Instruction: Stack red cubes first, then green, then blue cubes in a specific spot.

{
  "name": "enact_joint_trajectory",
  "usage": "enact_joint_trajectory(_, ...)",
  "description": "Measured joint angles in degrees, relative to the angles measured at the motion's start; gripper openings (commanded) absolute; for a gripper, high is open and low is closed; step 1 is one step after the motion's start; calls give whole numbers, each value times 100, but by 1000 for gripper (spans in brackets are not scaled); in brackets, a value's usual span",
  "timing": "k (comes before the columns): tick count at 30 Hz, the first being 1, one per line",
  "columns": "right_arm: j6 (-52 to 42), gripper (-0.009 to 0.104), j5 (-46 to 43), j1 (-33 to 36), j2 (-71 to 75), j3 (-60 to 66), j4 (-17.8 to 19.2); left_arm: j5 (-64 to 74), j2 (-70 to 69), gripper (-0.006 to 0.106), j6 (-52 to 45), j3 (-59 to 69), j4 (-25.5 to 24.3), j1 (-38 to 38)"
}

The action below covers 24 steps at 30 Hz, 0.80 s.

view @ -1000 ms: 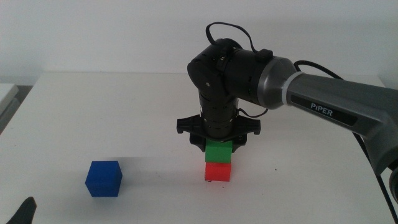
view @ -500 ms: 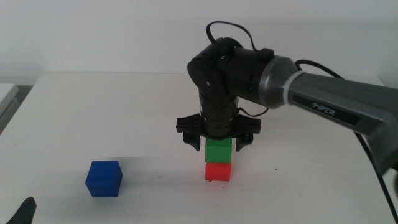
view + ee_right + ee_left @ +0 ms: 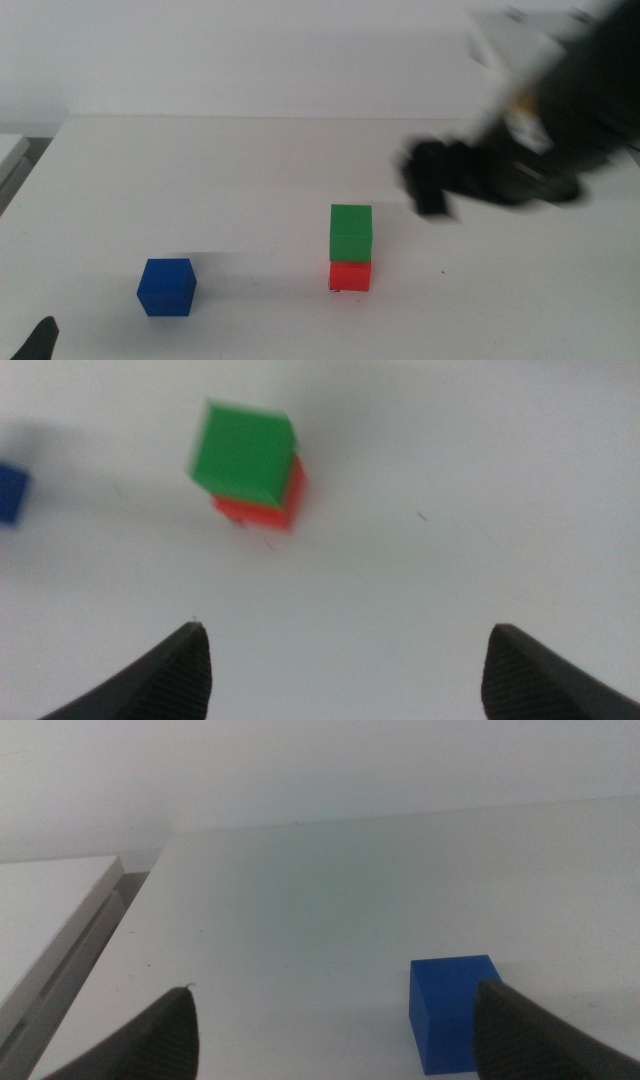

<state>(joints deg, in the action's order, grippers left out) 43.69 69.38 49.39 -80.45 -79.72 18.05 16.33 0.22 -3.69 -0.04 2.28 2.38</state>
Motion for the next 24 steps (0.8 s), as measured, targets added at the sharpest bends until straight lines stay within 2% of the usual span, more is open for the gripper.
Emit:
enact_joint_trajectory(3,-566,83,-347,-117,931,938,-96,0,0,94,0,0,0,0)
enact_joint_trajectory(10,-2278,83,-1368,-525,3075,2415,-659,0,0,94,0,0,0,0)
enact_joint_trajectory(13,-2919,83,-1511,-547,3767,2548,-883,0,0,94,0,0,0,0)
enact_joint_trajectory(19,-3941,83,-1634,-547,4376,2575,-1629,0,0,94,0,0,0,0)
enact_joint_trajectory(24,-4078,83,-1624,-547,4431,2575,-1733,0,0,94,0,0,0,0)
